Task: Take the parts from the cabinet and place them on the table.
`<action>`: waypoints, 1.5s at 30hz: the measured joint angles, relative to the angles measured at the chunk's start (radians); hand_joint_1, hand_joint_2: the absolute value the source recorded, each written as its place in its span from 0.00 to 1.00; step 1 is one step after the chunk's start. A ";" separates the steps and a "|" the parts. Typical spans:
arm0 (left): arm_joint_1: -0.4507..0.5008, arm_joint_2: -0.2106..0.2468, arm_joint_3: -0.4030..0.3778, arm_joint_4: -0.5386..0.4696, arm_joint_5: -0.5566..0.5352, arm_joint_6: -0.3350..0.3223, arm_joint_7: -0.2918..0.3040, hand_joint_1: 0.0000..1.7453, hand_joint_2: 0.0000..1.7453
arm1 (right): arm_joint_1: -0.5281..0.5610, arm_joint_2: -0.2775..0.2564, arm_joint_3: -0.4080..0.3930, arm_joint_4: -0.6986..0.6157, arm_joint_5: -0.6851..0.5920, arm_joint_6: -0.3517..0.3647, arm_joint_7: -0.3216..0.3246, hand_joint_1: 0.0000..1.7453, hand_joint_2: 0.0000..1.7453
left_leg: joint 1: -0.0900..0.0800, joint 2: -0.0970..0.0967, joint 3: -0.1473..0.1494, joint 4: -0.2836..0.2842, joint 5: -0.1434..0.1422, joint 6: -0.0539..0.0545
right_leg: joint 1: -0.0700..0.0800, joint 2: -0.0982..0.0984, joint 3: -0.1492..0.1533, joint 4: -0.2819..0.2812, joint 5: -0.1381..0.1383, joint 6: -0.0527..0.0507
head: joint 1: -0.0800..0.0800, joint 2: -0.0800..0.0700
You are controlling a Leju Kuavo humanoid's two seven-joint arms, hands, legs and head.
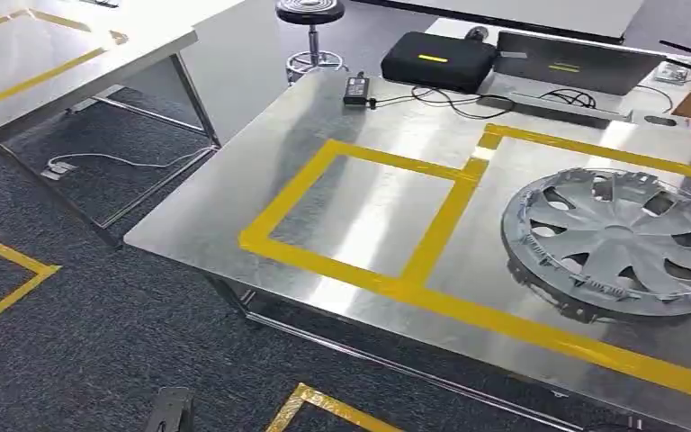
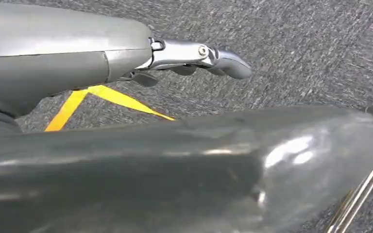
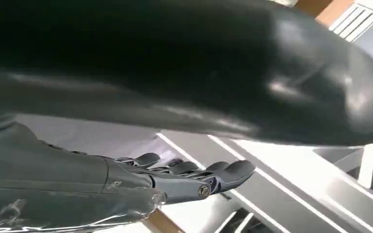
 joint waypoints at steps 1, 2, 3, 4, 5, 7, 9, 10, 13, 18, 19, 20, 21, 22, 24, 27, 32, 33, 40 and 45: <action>0.000 0.000 0.000 0.000 0.000 0.000 0.000 0.00 0.00 | -0.005 0.001 -0.010 0.006 0.006 -0.007 0.004 0.00 0.00 | 0.000 0.000 0.000 0.000 0.000 0.000 | 0.000 0.000 0.000 0.000 0.000 0.000 | 0.000 0.000; 0.000 0.000 0.000 0.000 0.001 0.000 0.000 0.00 0.00 | -0.014 0.002 -0.023 0.017 0.010 -0.020 0.012 0.00 0.00 | 0.000 0.000 0.000 0.000 0.000 0.000 | 0.000 0.000 0.000 0.000 0.000 0.000 | 0.000 0.000; 0.000 0.000 0.000 0.000 0.002 -0.002 0.000 0.00 0.00 | -0.029 0.005 -0.040 0.034 0.011 -0.029 0.022 0.00 0.00 | 0.000 0.000 0.000 0.000 0.000 0.000 | 0.000 0.000 0.000 0.000 0.000 0.000 | 0.000 0.000; -0.001 0.000 0.001 0.000 0.002 -0.003 -0.002 0.00 0.00 | -0.044 0.005 -0.059 0.055 0.012 -0.037 0.028 0.00 0.00 | 0.000 0.000 0.000 0.000 0.000 0.000 | 0.000 0.000 0.000 0.000 0.000 0.000 | 0.000 0.000; -0.001 -0.001 0.002 0.000 0.002 -0.003 -0.002 0.00 0.00 | -0.062 0.006 -0.087 0.087 0.017 -0.051 0.029 0.00 0.00 | 0.000 0.000 0.000 0.000 0.000 0.000 | 0.000 0.000 0.000 0.000 0.000 0.000 | 0.001 0.000; 0.000 -0.002 0.004 0.000 0.002 -0.003 -0.003 0.00 0.00 | -0.105 0.006 -0.150 0.160 0.018 -0.092 0.039 0.00 0.00 | 0.000 0.000 0.000 0.000 0.000 0.000 | 0.000 0.000 0.001 0.000 0.000 0.000 | 0.000 0.000; 0.000 -0.003 0.006 0.000 0.002 -0.003 -0.003 0.00 0.00 | -0.151 0.005 -0.217 0.257 0.029 -0.145 0.057 0.00 0.00 | 0.000 0.000 0.001 0.000 0.000 0.000 | 0.000 0.000 0.001 0.000 0.000 0.000 | 0.000 0.000; 0.000 -0.003 0.008 0.000 0.002 -0.002 -0.003 0.00 0.00 | -0.169 0.002 -0.248 0.313 0.039 -0.175 0.069 0.00 0.00 | 0.000 0.000 0.001 0.000 0.000 0.000 | 0.000 0.000 0.001 0.000 0.000 0.000 | 0.001 0.000; 0.002 -0.004 0.012 0.000 0.002 -0.002 -0.004 0.00 0.00 | -0.208 0.000 -0.319 0.460 0.050 -0.218 0.082 0.00 0.00 | 0.000 0.000 0.000 0.000 0.000 0.000 | 0.000 0.000 0.001 0.000 0.000 0.000 | 0.000 0.000; 0.002 -0.004 0.017 0.000 0.009 -0.002 -0.010 0.00 0.00 | -0.246 -0.016 -0.382 0.623 0.087 -0.266 0.152 0.00 0.00 | 0.002 0.000 0.001 0.000 0.000 0.000 | 0.002 0.000 0.001 0.000 0.000 0.000 | 0.000 0.000; 0.002 -0.004 0.020 0.000 0.010 -0.001 -0.013 0.00 0.00 | -0.251 -0.019 -0.391 0.668 0.094 -0.282 0.172 0.00 0.00 | 0.002 0.000 0.000 0.000 0.000 0.000 | 0.002 0.000 0.001 0.000 0.000 0.000 | 0.000 0.000; 0.003 -0.004 0.025 0.000 0.011 0.000 -0.015 0.00 0.00 | -0.255 -0.024 -0.398 0.710 0.097 -0.296 0.185 0.00 0.00 | 0.002 0.000 0.000 0.000 0.000 0.000 | 0.002 0.000 0.001 0.000 0.000 0.000 | 0.001 0.000; 0.004 -0.004 0.029 0.000 0.014 0.000 -0.016 0.00 0.00 | -0.259 -0.029 -0.408 0.765 0.100 -0.316 0.195 0.00 0.00 | 0.002 0.000 0.000 0.000 0.000 0.000 | 0.002 0.000 0.001 0.000 0.000 0.000 | 0.000 0.000; 0.005 -0.004 0.034 0.000 0.017 0.002 -0.017 0.00 0.00 | -0.262 -0.034 -0.415 0.819 0.110 -0.336 0.205 0.00 0.00 | 0.002 0.000 0.000 0.000 0.000 0.000 | 0.002 0.000 0.001 0.000 0.000 0.000 | 0.001 0.000; 0.007 -0.004 0.040 0.000 0.017 0.007 -0.018 0.00 0.00 | -0.262 -0.042 -0.421 0.915 0.137 -0.368 0.222 0.00 0.00 | 0.002 0.000 0.000 0.000 0.000 0.000 | 0.002 0.000 0.001 0.000 0.000 0.000 | 0.001 0.000; 0.009 -0.003 0.051 0.000 0.018 0.011 -0.018 0.00 0.00 | -0.266 -0.053 -0.425 1.042 0.178 -0.394 0.247 0.00 0.00 | 0.002 0.000 0.000 0.000 0.000 0.000 | 0.002 0.000 0.001 0.000 0.000 0.000 | 0.000 0.000; 0.011 -0.002 0.064 0.000 0.014 0.018 -0.016 0.00 0.00 | -0.268 -0.067 -0.424 1.211 0.271 -0.399 0.297 0.00 0.00 | 0.002 0.000 0.000 0.000 0.000 -0.001 | 0.002 0.000 0.001 0.000 0.000 0.000 | 0.001 0.000; 0.012 -0.001 0.067 0.000 0.013 0.018 -0.015 0.00 0.00 | -0.268 -0.069 -0.420 1.242 0.295 -0.396 0.307 0.00 0.00 | 0.000 0.000 0.000 0.003 -0.002 0.002 | -0.001 0.000 0.002 -0.002 0.001 0.001 | 0.000 0.000; 0.015 0.002 0.084 0.000 0.008 0.011 0.003 0.00 0.00 | -0.268 -0.081 -0.392 1.417 0.393 -0.377 0.324 0.00 0.00 | -0.004 0.000 -0.003 0.013 -0.001 0.016 | -0.005 -0.001 0.006 -0.006 0.009 0.016 | 0.000 0.000; 0.013 0.003 0.090 0.000 0.009 -0.019 0.009 0.00 0.00 | -0.269 -0.097 -0.376 1.498 0.421 -0.372 0.316 0.00 0.00 | 0.012 0.005 -0.008 -0.017 0.028 0.033 | 0.001 0.000 -0.061 0.181 -0.134 0.026 | 0.002 0.000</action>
